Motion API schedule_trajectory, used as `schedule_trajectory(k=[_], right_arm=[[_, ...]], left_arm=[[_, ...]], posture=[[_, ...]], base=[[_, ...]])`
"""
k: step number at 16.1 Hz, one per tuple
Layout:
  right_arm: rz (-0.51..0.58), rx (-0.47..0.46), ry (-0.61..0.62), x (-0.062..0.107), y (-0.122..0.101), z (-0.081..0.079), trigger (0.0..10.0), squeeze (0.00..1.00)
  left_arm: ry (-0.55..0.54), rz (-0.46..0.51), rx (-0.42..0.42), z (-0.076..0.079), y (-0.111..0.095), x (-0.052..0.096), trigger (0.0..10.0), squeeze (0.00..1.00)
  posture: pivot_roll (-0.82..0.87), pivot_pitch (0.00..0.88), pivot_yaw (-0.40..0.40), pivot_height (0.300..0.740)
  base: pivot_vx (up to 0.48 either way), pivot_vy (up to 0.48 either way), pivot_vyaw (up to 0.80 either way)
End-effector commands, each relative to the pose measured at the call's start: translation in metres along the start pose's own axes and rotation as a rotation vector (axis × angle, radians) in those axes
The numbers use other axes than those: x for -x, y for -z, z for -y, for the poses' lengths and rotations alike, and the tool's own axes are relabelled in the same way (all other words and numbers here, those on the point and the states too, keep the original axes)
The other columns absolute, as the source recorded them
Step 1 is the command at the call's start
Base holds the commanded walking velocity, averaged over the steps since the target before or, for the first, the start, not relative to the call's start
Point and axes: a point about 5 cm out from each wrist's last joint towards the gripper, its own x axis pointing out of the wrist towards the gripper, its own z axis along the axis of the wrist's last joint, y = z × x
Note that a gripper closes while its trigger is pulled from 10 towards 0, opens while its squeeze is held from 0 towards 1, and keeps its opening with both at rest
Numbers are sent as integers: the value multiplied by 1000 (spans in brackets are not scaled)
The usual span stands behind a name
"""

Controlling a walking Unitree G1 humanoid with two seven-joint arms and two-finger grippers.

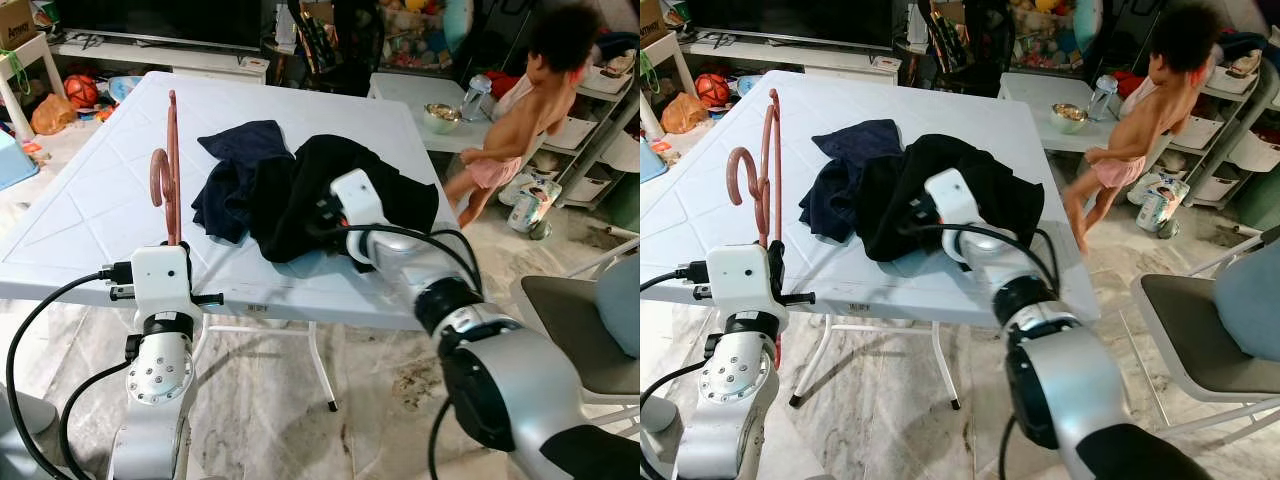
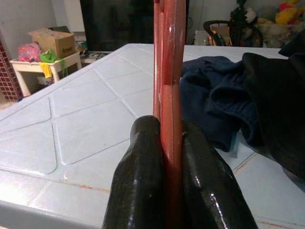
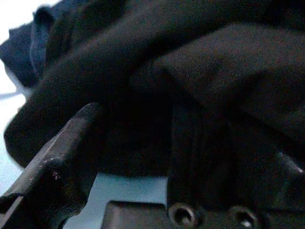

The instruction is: Hang hanger

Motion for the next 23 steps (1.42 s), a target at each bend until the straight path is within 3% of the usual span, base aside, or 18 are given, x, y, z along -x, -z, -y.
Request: schedule_trajectory(k=[1,3,4,5,7,10,12,15,18,20,21,23], right_arm=[[54,-4,55,-2,-17,3,10000,882],[53,17,67,-5,-20,-7,10000,714],[31,42,9,-7,-15,-18,10000,259],[8,66,-42,-7,-7,-23,10000,16],[-14,104,-89,-4,5,-20,10000,0],[-14,141,-92,10,21,11,10000,0],[11,76,-86,19,25,30,10000,0],[132,6,-122,34,22,50,10000,0],[238,-62,-130,49,34,47,10000,0],[324,-125,-134,59,41,31,10000,0],[335,-198,-211,64,44,13,10000,0],[300,-200,-354,72,50,-10,10000,0]], left_arm=[[-3,25,10,3,-8,-1,10000,0],[-10,26,13,3,-8,0,10000,0],[-14,26,17,4,-8,0,10000,0],[-16,26,19,5,-8,1,10000,0],[-17,25,22,6,-8,1,10000,0],[-8,17,28,7,-5,-3,10000,0],[-11,-33,77,10,0,-7,10000,0],[55,2,53,23,-3,-13,10000,0],[78,-9,78,28,-3,-15,10000,0],[93,-19,73,29,1,-14,10000,0],[117,2,63,31,-2,-14,10000,0],[123,5,64,32,-3,-15,10000,0]], posture=[[94,0,-169,740],[101,0,-177,740],[106,0,-185,740],[105,0,-186,740],[97,0,-183,740],[66,0,-164,740],[30,0,-141,740],[-6,0,-116,740],[-19,0,-113,740],[-14,0,-106,740],[-15,0,-101,740],[-20,0,-93,740]], base=[[0,0,0],[0,0,0],[0,0,0],[0,0,0],[0,0,0],[0,0,0],[0,0,0],[0,0,0],[0,0,0],[0,0,0],[0,0,0],[0,0,0]])
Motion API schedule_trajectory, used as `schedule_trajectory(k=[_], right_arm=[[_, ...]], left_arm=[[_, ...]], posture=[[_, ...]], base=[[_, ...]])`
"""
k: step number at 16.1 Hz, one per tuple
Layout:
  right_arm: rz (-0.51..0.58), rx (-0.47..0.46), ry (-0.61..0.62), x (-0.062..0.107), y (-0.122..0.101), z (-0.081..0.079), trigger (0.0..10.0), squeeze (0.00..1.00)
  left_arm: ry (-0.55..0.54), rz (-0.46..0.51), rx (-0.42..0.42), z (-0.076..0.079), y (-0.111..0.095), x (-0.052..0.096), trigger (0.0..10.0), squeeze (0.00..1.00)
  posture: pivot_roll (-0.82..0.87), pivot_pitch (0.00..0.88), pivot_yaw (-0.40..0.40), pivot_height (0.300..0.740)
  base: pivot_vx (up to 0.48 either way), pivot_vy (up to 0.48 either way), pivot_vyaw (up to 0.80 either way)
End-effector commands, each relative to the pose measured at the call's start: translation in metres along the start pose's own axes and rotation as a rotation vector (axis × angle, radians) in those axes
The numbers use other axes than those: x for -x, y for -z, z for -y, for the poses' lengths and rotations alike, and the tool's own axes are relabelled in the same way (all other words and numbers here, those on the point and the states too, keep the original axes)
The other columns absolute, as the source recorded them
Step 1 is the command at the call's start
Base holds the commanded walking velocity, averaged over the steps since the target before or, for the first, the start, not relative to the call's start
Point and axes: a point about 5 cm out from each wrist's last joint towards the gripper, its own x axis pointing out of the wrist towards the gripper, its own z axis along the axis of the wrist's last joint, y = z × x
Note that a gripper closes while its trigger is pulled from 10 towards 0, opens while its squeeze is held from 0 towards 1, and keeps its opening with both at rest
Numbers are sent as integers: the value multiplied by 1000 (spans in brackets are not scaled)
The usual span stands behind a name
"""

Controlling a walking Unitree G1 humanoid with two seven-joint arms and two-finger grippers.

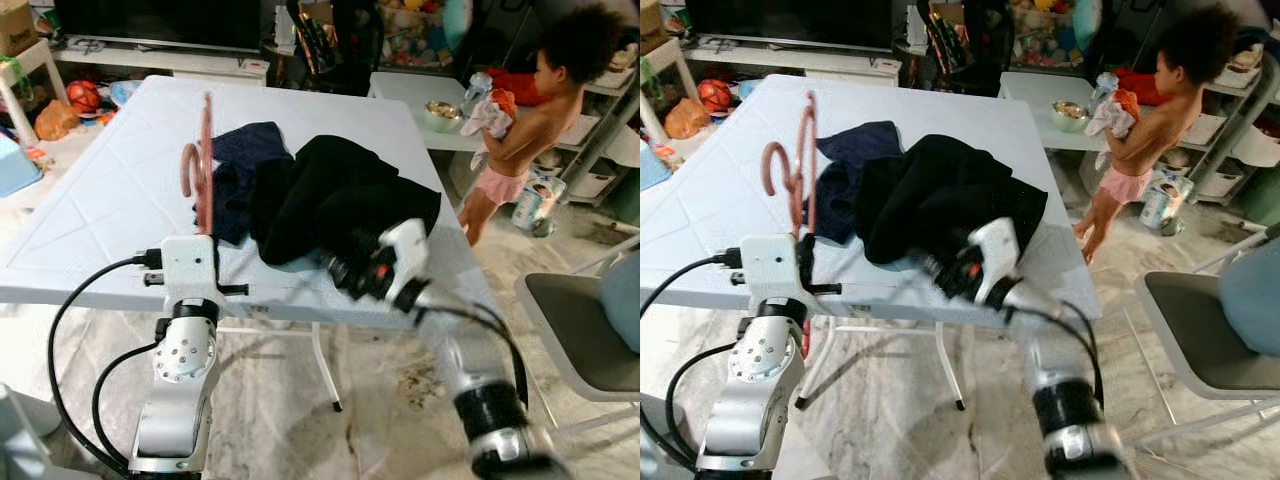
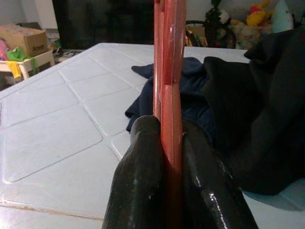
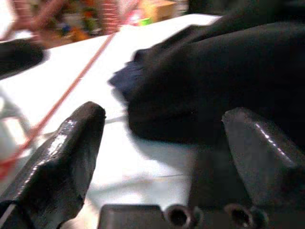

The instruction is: Hang hanger

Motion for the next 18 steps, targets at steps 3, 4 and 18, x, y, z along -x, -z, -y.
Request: schedule_trajectory(k=[3,4,18], right_arm=[[75,56,77,10,-15,-1,10000,0],[102,65,188,15,-18,6,10000,0],[117,156,548,32,-25,22,10000,0]], left_arm=[[28,17,16,7,-3,0,10000,0],[31,14,17,7,-2,2,10000,0],[115,-4,18,17,1,4,10000,0]], posture=[[-20,0,-95,740],[-17,0,-100,740],[-35,0,-93,740]], base=[[0,0,0],[0,0,0],[-37,0,0]])
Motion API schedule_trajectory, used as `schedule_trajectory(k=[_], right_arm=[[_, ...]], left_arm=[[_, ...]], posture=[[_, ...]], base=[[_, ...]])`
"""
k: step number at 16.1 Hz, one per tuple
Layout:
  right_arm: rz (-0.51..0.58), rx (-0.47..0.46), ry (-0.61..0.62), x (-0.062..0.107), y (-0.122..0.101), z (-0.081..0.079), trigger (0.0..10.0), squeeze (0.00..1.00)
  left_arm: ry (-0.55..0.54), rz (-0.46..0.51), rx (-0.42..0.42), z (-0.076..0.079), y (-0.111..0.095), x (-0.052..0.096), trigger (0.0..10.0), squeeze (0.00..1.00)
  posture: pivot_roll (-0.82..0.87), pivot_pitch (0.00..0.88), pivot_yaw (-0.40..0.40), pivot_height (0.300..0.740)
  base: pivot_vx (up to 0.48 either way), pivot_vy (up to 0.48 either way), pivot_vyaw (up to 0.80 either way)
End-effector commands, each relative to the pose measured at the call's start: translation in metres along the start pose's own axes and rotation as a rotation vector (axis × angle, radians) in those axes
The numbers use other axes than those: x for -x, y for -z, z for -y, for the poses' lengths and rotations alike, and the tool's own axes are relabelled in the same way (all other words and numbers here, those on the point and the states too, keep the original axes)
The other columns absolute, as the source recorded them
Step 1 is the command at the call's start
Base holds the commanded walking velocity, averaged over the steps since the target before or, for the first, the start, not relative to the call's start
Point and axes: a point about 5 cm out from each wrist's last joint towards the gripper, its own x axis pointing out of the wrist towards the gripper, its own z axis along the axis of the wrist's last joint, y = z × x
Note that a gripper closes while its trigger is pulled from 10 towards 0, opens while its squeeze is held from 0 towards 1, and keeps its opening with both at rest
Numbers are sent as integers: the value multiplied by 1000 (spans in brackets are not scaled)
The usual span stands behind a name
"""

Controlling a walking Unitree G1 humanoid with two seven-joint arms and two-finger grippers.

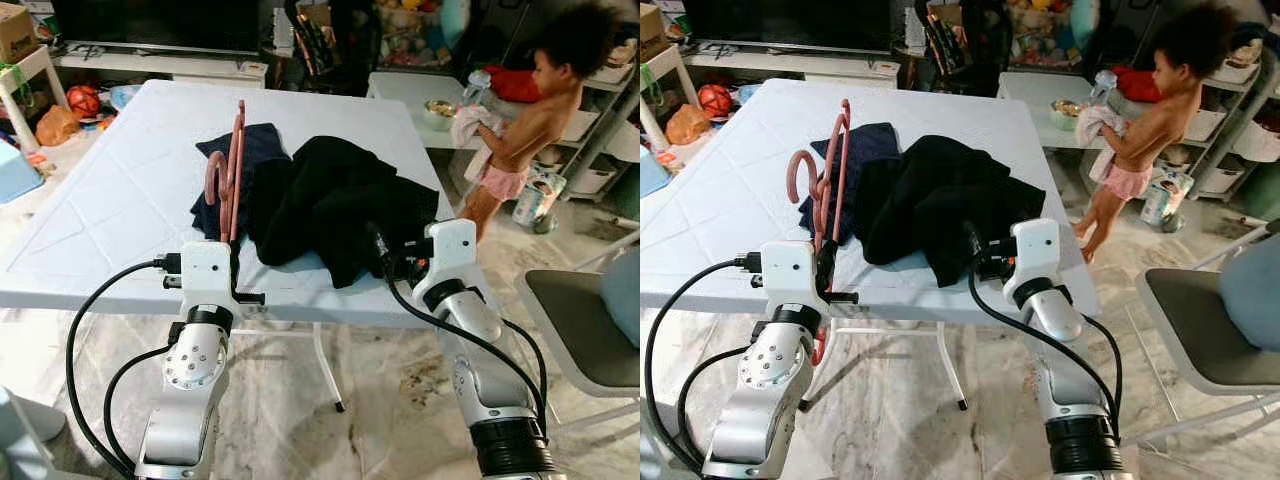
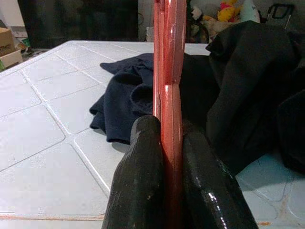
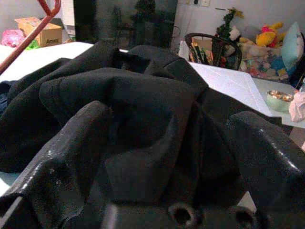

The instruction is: Hang hanger

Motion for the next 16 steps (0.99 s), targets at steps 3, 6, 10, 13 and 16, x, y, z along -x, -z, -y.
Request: schedule_trajectory(k=[3,6,10,13,16], right_arm=[[4,16,-3,-6,-4,1,10000,0],[0,18,-1,-6,-3,1,10000,0],[-8,23,-2,-7,-1,0,10000,0],[-29,20,-1,-9,3,1,10000,0],[-30,24,-1,-10,3,2,10000,0]], left_arm=[[5,8,-2,3,-4,-1,10000,0],[2,6,-4,2,-4,-2,10000,0],[11,7,-6,3,-4,-4,10000,0],[15,3,-4,3,-5,-6,10000,0],[20,-1,-1,5,-4,-6,10000,0]], posture=[[-25,0,-101,740],[-24,0,-101,740],[-24,0,-97,740],[-27,0,-94,740],[-29,0,-92,740]], base=[[-265,0,0],[-281,0,0],[-287,0,0],[-294,0,0],[-305,0,0]])
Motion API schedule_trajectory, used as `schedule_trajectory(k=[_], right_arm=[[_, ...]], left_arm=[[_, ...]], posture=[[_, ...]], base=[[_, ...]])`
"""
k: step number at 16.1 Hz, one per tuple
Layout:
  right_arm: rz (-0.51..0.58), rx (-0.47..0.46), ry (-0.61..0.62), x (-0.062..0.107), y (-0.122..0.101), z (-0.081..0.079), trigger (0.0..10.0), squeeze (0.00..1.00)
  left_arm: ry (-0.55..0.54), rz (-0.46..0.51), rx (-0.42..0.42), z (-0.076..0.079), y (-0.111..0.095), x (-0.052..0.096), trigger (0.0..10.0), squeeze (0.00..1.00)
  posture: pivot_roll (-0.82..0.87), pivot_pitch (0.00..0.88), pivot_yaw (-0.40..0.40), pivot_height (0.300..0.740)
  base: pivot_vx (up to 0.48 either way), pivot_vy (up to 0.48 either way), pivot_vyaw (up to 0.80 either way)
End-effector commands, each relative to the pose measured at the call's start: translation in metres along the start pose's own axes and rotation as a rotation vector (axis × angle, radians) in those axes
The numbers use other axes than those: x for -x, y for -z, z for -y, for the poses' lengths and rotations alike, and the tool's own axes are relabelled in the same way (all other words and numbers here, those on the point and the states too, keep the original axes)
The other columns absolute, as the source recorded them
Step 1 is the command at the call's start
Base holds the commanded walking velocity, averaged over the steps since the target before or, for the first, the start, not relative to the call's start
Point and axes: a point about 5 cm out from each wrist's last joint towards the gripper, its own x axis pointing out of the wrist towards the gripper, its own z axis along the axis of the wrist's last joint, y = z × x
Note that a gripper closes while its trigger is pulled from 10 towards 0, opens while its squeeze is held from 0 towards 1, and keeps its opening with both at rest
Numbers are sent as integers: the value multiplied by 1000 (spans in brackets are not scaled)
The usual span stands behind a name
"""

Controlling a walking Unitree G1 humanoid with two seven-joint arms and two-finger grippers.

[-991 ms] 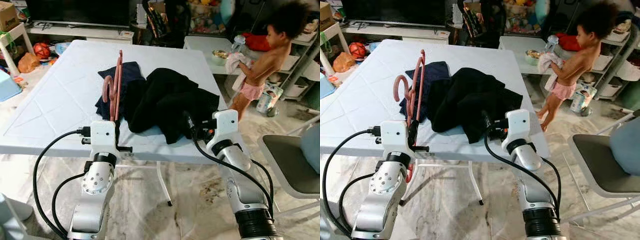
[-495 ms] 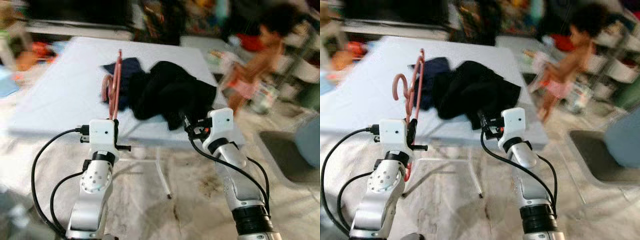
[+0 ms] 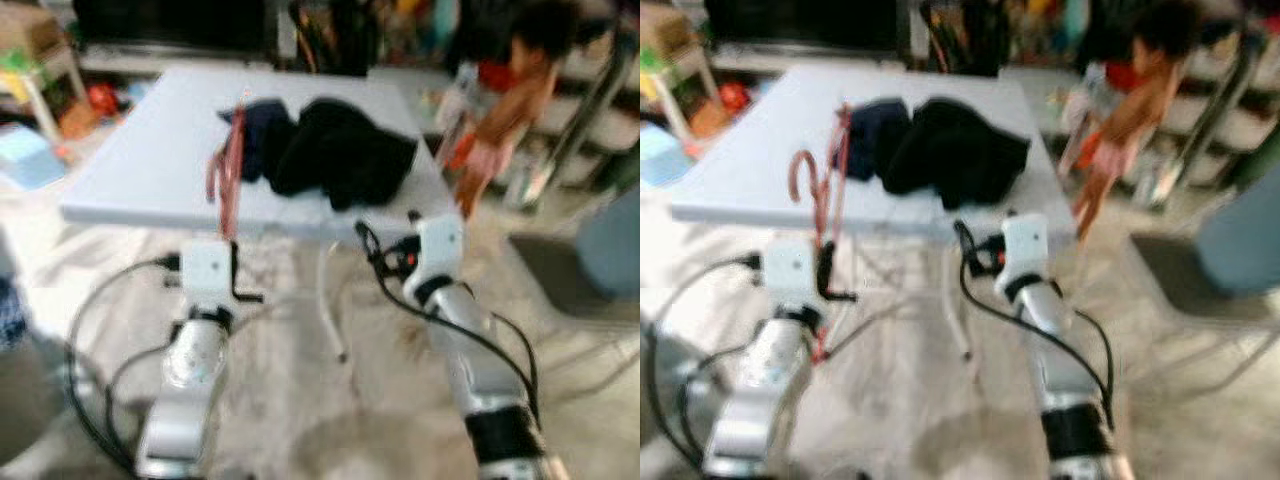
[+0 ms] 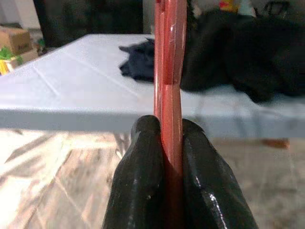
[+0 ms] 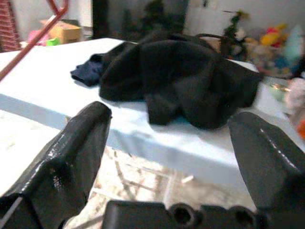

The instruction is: Hang hanger

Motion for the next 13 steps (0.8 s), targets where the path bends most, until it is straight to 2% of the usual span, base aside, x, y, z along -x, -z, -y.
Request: schedule_trajectory(k=[1,11,13], right_arm=[[2,6,17,-1,-2,5,10000,0],[-19,-1,-14,-2,3,1,10000,0],[-38,4,-33,-2,5,0,10000,0]], left_arm=[[15,24,0,3,-7,-2,10000,0],[5,-2,12,3,-3,-1,10000,0],[3,-4,18,3,-2,-1,10000,0]], posture=[[-32,0,-89,740],[-32,0,-100,740],[-32,0,-100,740]], base=[[-304,0,0],[-301,0,0],[0,0,0]])
